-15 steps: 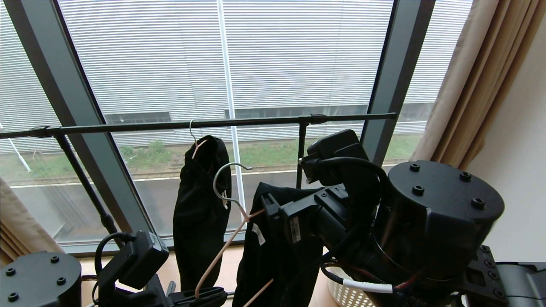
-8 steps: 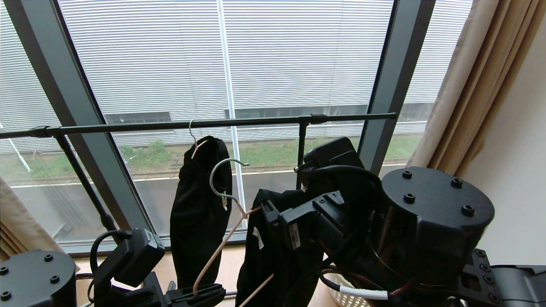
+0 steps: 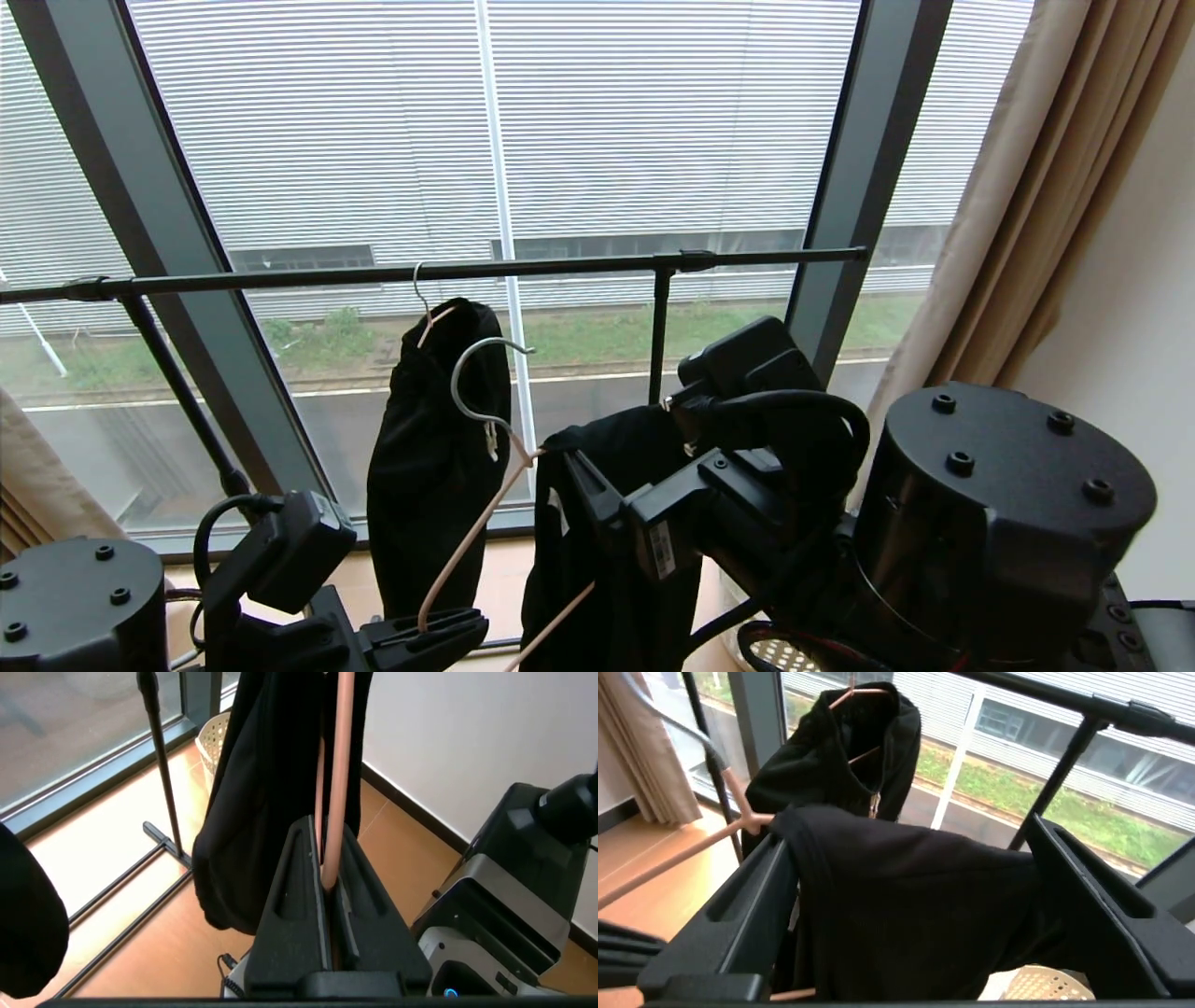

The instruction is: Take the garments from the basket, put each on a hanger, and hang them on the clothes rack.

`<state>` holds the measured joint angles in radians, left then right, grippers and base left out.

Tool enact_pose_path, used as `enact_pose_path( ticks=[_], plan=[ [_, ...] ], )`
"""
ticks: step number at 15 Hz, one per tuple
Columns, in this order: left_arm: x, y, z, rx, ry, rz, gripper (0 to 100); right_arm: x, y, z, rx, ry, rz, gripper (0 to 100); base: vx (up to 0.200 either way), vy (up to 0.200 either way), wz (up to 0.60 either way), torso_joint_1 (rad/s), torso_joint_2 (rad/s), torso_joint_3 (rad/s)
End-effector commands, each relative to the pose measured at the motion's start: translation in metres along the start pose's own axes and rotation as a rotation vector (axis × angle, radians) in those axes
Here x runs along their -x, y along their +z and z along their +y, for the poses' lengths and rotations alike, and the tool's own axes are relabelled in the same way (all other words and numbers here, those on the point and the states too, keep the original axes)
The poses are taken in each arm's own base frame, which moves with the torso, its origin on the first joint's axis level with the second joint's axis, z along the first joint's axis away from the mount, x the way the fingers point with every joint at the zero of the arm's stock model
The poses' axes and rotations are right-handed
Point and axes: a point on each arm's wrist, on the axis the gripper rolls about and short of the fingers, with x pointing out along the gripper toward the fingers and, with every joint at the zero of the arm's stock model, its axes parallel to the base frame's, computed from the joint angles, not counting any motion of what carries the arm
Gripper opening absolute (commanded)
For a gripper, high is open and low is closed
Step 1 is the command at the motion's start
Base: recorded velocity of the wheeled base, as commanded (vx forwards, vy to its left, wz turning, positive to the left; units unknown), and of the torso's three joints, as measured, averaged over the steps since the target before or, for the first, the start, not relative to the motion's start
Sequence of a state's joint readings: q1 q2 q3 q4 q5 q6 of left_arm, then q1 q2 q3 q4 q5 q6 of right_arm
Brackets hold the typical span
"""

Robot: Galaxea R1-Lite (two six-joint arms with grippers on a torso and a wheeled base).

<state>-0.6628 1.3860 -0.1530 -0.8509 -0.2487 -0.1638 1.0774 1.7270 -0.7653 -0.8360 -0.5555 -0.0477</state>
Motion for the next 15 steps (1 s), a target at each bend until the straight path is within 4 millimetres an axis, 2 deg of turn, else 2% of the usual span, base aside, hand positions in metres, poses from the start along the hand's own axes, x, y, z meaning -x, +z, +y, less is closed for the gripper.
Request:
enact_pose_path(
  ticks=[1, 8, 13, 15],
  plan=[
    [0.0, 0.0, 0.001, 0.002, 0.004, -0.001, 0, 0.006, 0.001, -0.003, 0.004, 0.015, -0.005, 100, 0.0, 0.0, 0.0, 0.0, 0.0, 0.0],
    [0.001, 0.0, 0.001, 0.002, 0.002, 0.001, 0, 0.024, -0.006, -0.015, 0.084, 0.14, 0.002, 100, 0.0, 0.0, 0.0, 0.0, 0.0, 0.0],
    [0.004, -0.003, 0.011, -0.043, 0.044, 0.005, 0, 0.032, -0.013, -0.068, 0.195, 0.32, 0.1, 100, 0.0, 0.0, 0.0, 0.0, 0.0, 0.0],
    [0.008, -0.006, 0.016, -0.056, 0.002, 0.016, 0, 0.033, -0.016, -0.088, 0.259, 0.394, 0.119, 100, 0.0, 0.0, 0.0, 0.0, 0.0, 0.0]
  ],
)
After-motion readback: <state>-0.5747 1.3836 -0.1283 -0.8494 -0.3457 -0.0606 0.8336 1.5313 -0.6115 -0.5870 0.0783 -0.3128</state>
